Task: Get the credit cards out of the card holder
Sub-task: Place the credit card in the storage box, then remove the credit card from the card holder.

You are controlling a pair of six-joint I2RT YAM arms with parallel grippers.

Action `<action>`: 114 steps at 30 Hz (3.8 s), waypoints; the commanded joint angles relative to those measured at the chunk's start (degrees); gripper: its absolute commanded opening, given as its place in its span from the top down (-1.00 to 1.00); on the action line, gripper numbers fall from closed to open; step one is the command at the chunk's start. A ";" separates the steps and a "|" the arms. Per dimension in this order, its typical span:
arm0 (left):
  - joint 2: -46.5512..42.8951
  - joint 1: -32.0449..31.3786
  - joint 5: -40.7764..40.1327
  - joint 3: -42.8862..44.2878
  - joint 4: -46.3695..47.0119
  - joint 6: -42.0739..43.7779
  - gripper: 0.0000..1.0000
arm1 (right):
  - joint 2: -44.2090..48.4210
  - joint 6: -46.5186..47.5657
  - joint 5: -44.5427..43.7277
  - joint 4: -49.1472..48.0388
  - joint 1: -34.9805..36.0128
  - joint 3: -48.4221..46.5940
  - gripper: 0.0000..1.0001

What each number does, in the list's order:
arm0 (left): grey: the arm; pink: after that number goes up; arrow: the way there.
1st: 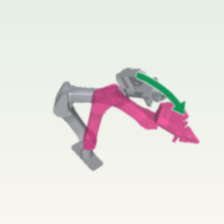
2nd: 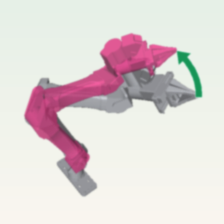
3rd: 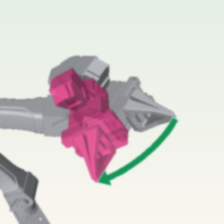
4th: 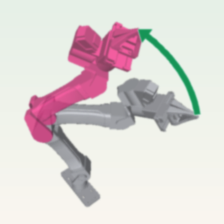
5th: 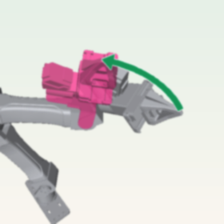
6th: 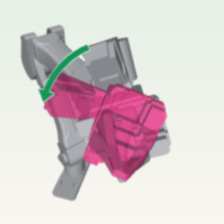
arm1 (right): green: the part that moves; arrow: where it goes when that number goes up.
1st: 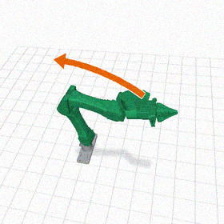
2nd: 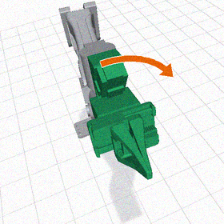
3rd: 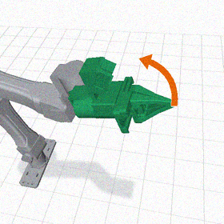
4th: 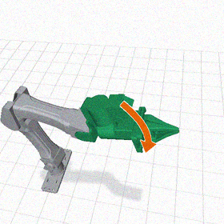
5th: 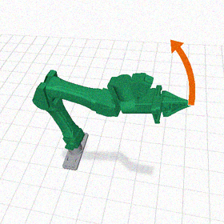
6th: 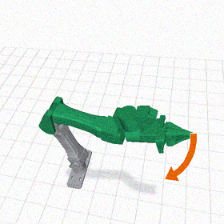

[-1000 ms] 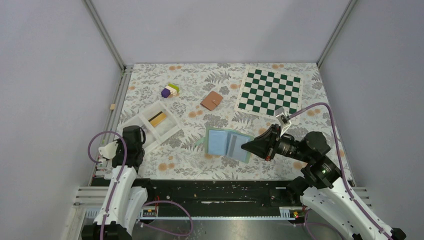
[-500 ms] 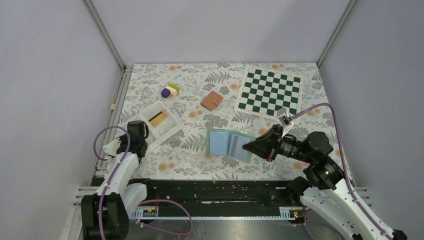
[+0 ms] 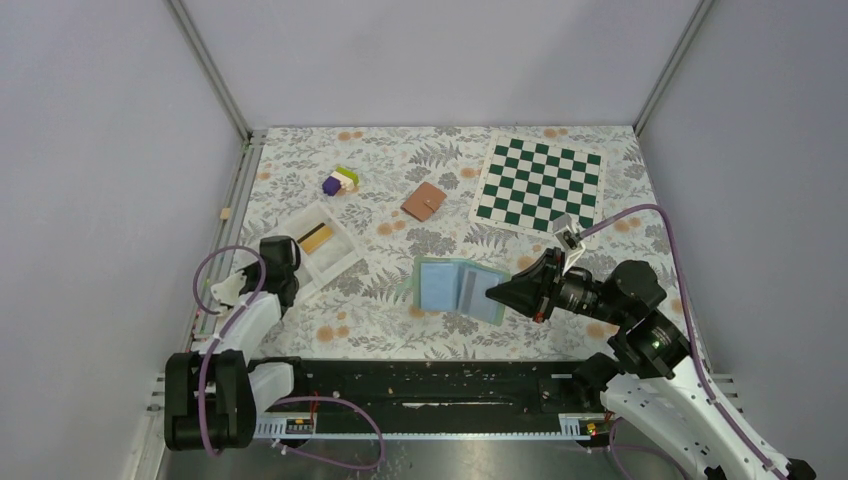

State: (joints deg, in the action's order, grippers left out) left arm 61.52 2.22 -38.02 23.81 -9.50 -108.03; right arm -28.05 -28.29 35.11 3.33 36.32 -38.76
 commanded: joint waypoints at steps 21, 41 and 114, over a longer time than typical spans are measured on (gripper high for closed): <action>-15.31 0.32 16.13 10.60 -3.90 39.75 -0.55 | 1.70 -2.53 -3.02 0.81 -0.37 -0.89 1.00; -22.38 -34.18 78.13 13.18 15.07 71.16 -0.79 | -0.30 -9.93 -4.87 5.86 -0.38 -2.02 1.00; -13.65 -45.26 70.04 -0.17 49.25 49.52 1.00 | -2.80 -22.21 -5.38 -7.78 -0.38 6.63 0.57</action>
State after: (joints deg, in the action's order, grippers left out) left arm 48.62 -43.18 31.29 23.77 32.62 -56.47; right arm -31.55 -46.76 28.40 3.84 35.99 -33.36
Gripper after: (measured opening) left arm 0.069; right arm 0.347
